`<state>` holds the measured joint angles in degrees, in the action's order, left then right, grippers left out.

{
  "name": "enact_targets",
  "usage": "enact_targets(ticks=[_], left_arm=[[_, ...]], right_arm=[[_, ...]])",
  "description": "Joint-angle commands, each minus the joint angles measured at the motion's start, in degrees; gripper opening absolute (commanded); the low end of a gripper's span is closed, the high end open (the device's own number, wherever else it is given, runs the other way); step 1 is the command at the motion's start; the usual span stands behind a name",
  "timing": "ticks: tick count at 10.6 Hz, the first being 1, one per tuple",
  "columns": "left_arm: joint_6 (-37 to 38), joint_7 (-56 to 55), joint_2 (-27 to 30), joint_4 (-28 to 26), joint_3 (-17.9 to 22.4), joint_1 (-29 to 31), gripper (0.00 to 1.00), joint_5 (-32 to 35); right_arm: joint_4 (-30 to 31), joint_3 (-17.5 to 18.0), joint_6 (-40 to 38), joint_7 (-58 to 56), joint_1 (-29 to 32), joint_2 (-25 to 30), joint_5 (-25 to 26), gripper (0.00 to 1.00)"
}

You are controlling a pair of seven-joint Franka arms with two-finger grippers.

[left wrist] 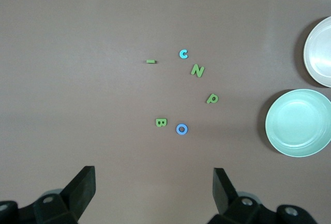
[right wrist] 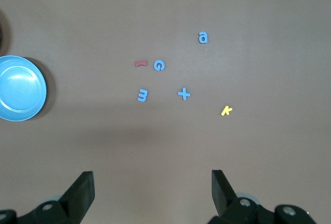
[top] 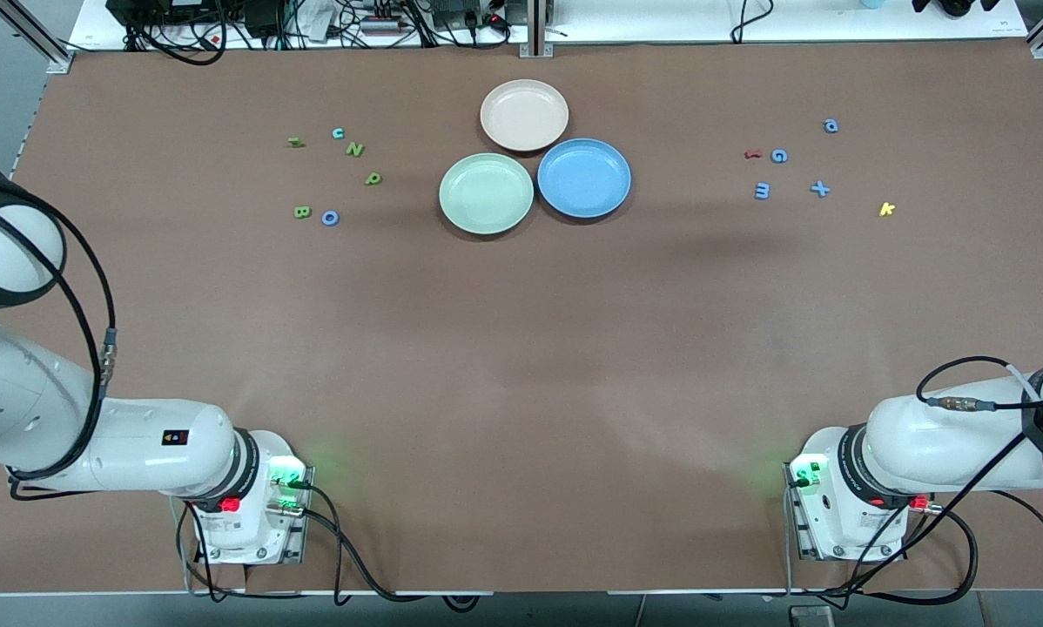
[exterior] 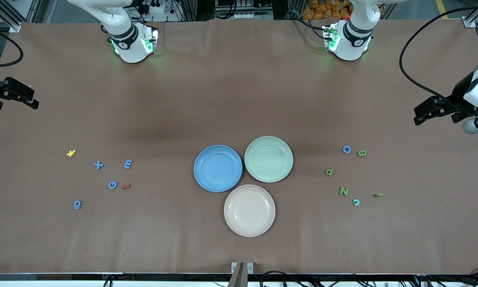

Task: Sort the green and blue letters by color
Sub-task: 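Lower the right gripper to the blue letters while the left gripper reaches green letters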

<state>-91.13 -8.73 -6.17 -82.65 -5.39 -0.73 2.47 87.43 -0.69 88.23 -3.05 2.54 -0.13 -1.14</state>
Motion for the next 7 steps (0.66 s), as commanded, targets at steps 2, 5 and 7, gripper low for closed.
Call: enact_targets(ticks=[2,5,7], left_arm=[[0.5,1.6,1.1,-0.8,0.3,-0.1,1.00,-1.2],[0.0,1.6,0.2,-2.4,0.6,0.8,1.00,-1.6],[-3.9,1.8,0.2,-9.2,0.6,2.0,1.00,-1.4]], right_arm=[[-0.3,0.4,-1.0,-0.7,0.7,-0.1,0.4,1.00],[0.2,0.4,-1.0,-0.7,0.8,-0.3,0.4,1.00],[1.2,0.4,-0.2,-1.0,1.3,-2.3,0.4,1.00]])
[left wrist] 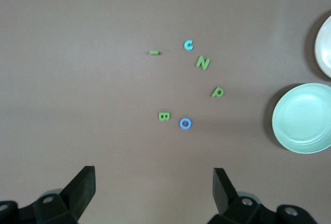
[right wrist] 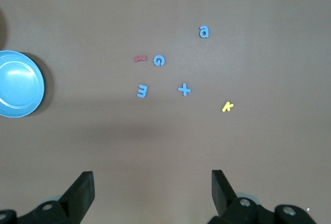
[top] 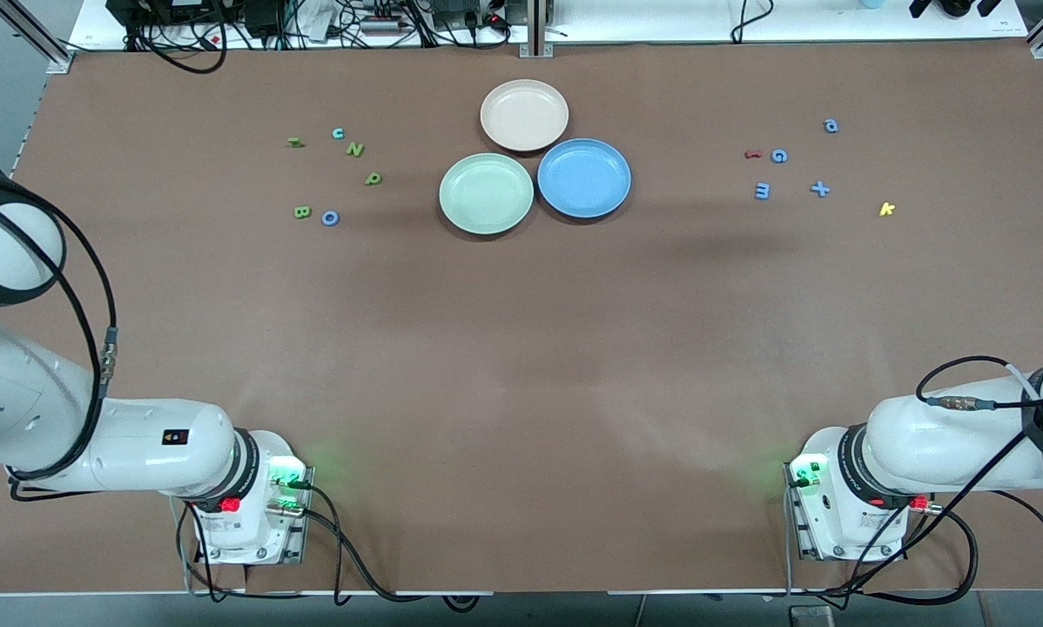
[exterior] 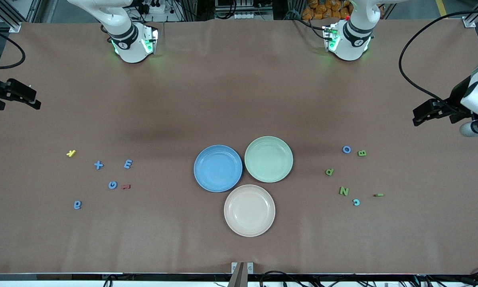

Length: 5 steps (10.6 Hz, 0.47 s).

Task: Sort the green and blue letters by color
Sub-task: 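Lower the right gripper to the blue letters while the left gripper reaches green letters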

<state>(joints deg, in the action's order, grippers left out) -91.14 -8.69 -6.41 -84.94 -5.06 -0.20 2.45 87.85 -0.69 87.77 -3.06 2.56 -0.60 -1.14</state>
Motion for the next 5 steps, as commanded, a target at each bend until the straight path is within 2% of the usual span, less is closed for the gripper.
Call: enact_targets(ticks=[1,4,5], left_arm=[[-8.3,1.7,1.0,-11.9,0.2,1.5,1.00,-0.5],[-19.9,1.7,0.6,-23.6,0.2,3.0,1.00,0.4],[-24.2,1.5,0.5,-27.4,0.1,3.0,1.00,2.0]], right_arm=[[2.5,0.4,2.9,-3.0,1.8,-2.7,0.3,1.00],[15.6,0.5,18.9,-3.6,2.2,-2.9,-0.3,1.00],[17.2,0.5,20.9,-3.2,1.9,-3.1,-0.3,1.00]])
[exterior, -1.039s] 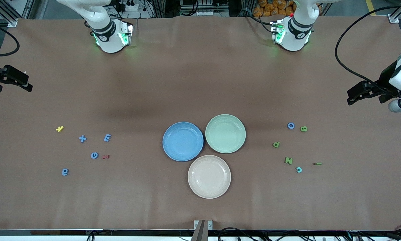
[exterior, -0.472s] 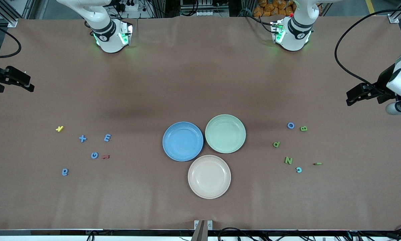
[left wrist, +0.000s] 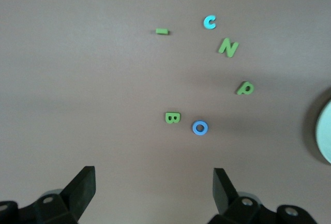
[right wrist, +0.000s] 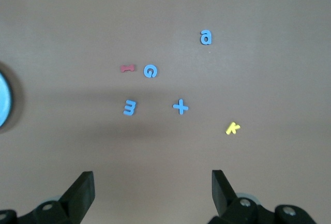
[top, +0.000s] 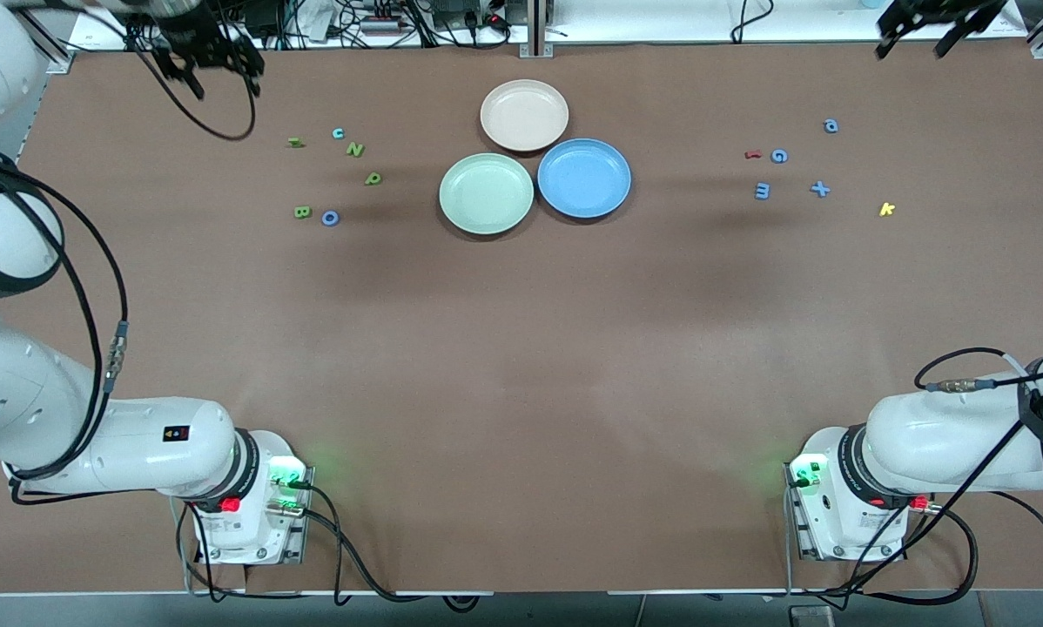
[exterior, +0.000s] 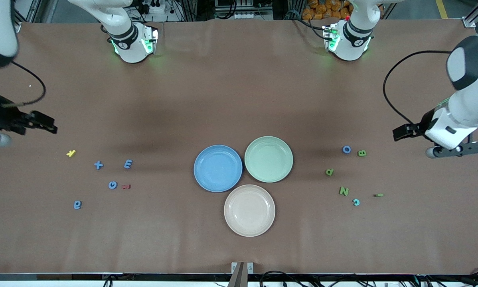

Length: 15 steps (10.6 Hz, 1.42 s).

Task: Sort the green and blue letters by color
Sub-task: 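Lower the right gripper to the blue letters while the left gripper reaches green letters, then grasp the blue E with the right gripper while the left gripper grasps green B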

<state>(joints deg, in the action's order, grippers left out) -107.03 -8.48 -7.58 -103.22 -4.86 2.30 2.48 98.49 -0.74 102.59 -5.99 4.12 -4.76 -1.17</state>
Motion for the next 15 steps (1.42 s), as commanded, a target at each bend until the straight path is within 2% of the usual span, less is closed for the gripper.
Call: enact_targets(ticks=[1,4,6,9,13,15], left_arm=[[-11.6,0.4,0.6,-11.5,-0.1,0.5,1.00,2.3],[-19.1,-0.4,-5.9,-13.8,-0.2,0.5,1.00,2.2],[-25.6,-1.6,-8.1,-17.0,-0.2,0.4,0.98,2.2],[-31.3,-1.6,-11.5,-19.2,-0.2,0.4,0.96,2.3],[-37.7,-1.5,-14.7,-21.8,-0.1,0.4,0.90,2.3],[-38.4,-1.5,-15.8,-21.8,-0.1,0.4,0.86,2.3]], right_arm=[[6.7,0.6,6.7,0.2,0.3,-0.3,-0.2,1.00],[6.7,0.7,8.6,7.3,-1.6,-6.1,-0.2,1.00],[6.9,0.7,11.0,10.5,-2.8,-9.4,-0.2,1.00],[7.8,0.7,14.9,18.8,-4.8,-13.8,-0.2,1.00],[17.3,0.7,30.2,28.1,-6.7,-15.5,-0.4,1.00],[18.8,0.8,32.3,29.8,-6.7,-17.6,-0.4,1.00]])
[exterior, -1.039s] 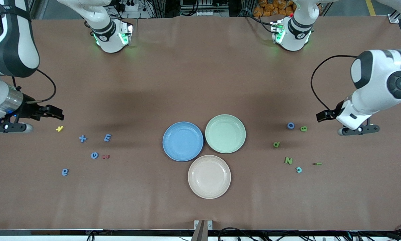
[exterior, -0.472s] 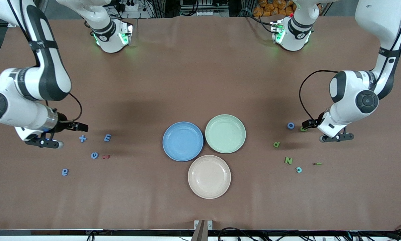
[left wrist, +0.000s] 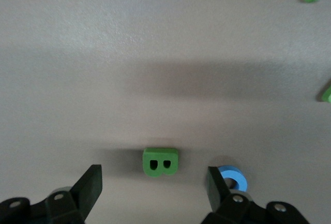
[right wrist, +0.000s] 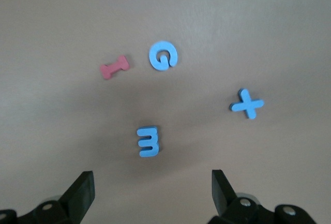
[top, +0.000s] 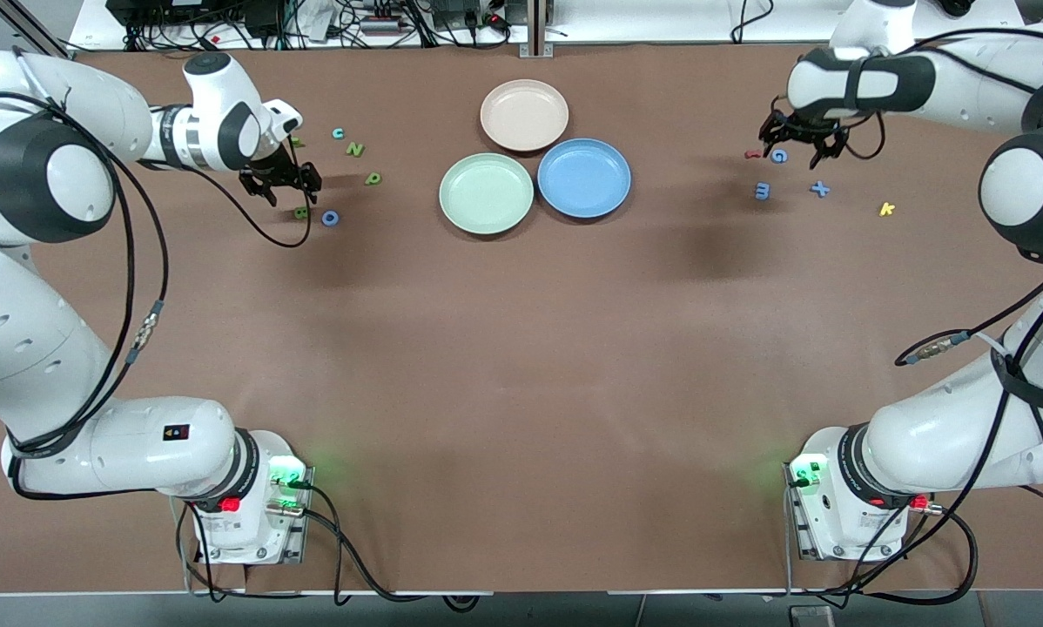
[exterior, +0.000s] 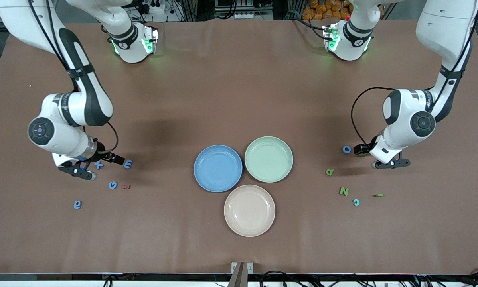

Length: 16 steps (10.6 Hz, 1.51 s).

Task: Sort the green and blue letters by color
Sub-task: 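Grasp the blue E with the right gripper while the left gripper grasps green B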

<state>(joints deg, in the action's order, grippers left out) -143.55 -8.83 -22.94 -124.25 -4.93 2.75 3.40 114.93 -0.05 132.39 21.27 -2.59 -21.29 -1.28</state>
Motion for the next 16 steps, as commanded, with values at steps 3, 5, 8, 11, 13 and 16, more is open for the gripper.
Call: enact_targets(ticks=[3,5,8,11,13,16], left_arm=[[-3.1,-1.2,-2.0,-0.6,0.1,-0.1,0.82,1.4],[-4.6,-1.2,-3.2,-0.4,0.2,0.0,0.79,2.1],[-5.2,-1.2,-3.7,-0.3,0.2,-0.1,0.62,2.1],[-5.2,-1.0,-4.4,0.1,0.3,-0.2,0.32,3.3],[-5.0,-1.3,-3.8,0.7,0.2,-0.1,0.04,4.6],[-2.0,-3.4,-0.1,2.9,-0.3,-0.7,0.00,4.6]], right_arm=[[2.3,0.2,4.7,2.5,-0.3,-4.0,-2.2,1.00],[2.1,0.2,6.3,2.5,-1.5,-5.5,-2.3,1.00],[1.8,0.2,7.5,2.5,-1.6,-7.6,-2.3,1.00],[0.3,0.2,7.6,2.5,-1.6,-9.5,-2.3,1.00],[-0.4,0.2,7.6,2.5,-1.6,-10.1,-2.3,1.00],[-1.8,0.1,7.6,1.9,-1.5,-11.1,-2.2,1.00]])
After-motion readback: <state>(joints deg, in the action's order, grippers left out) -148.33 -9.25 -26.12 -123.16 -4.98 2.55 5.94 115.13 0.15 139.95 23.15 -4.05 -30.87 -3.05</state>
